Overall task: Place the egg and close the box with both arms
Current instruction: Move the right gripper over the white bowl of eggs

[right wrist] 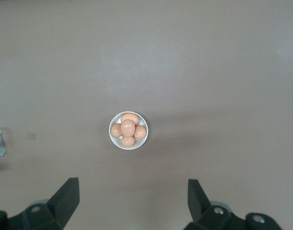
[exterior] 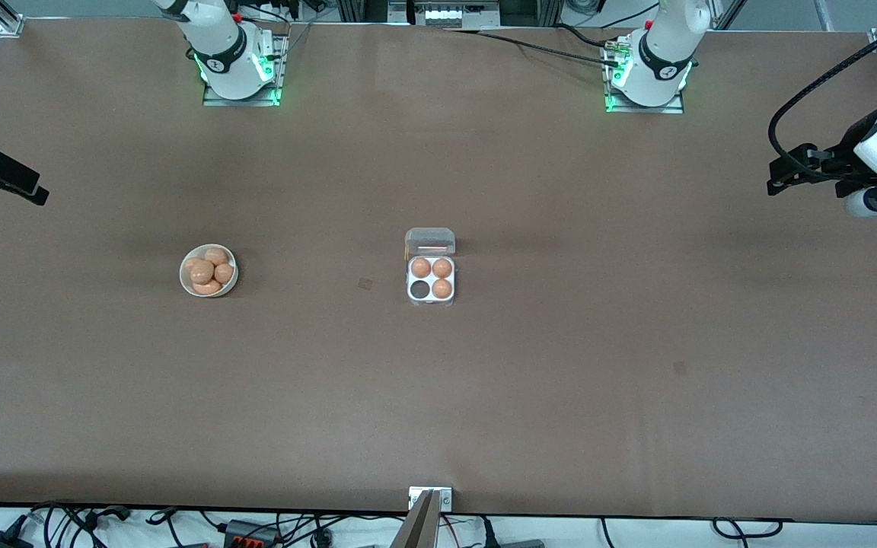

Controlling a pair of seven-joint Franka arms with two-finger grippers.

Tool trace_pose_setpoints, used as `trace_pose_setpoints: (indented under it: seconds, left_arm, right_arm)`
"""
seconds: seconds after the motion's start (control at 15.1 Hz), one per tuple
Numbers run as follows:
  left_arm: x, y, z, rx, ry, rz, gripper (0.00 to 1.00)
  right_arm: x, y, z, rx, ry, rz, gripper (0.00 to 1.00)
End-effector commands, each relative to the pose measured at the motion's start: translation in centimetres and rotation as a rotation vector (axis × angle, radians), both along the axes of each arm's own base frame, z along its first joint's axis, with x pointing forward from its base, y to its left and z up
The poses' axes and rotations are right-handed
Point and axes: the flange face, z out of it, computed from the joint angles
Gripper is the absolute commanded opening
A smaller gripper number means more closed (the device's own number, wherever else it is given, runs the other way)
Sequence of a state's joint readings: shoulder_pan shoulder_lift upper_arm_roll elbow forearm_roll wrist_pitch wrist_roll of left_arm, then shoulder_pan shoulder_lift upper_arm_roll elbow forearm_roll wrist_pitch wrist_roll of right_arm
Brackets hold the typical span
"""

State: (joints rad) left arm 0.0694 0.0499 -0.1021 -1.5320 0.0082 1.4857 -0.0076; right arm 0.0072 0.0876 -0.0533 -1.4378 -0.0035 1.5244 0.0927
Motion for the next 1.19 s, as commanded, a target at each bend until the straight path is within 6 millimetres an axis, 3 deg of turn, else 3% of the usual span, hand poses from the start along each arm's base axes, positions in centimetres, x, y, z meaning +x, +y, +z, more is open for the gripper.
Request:
trace_pose_setpoints:
  seconds: [0.0, 0.27, 0.4, 0.86, 1.13]
  left_arm:
    - [0.4, 0.0, 0.5, -0.019, -0.002, 0.004, 1.0]
    - [0.4, 0.0, 0.5, -0.019, -0.002, 0.004, 1.0]
    - [0.4, 0.0, 0.5, -0.019, -0.002, 0.004, 1.0]
    - [0.4, 0.0, 0.5, -0.017, -0.002, 0.004, 1.0]
    - [0.3, -0.1, 0.5, -0.017, -0.002, 0.002, 1.0]
  right_arm:
    - [-0.4, 0.0, 0.3, -0.002, 0.016, -0.012, 1.0]
    - [-0.1, 0.0, -0.8, 0.0, 0.04, -0.006, 1.0]
    - [0.5, 0.1, -3.4, 0.001, 0.121, -0.008, 1.0]
    - [5.1, 0.4, -16.4, 0.008, 0.324, 0.009, 1.0]
    - [6.5, 0.9, -24.3, 0.016, 0.442, 0.021, 1.0]
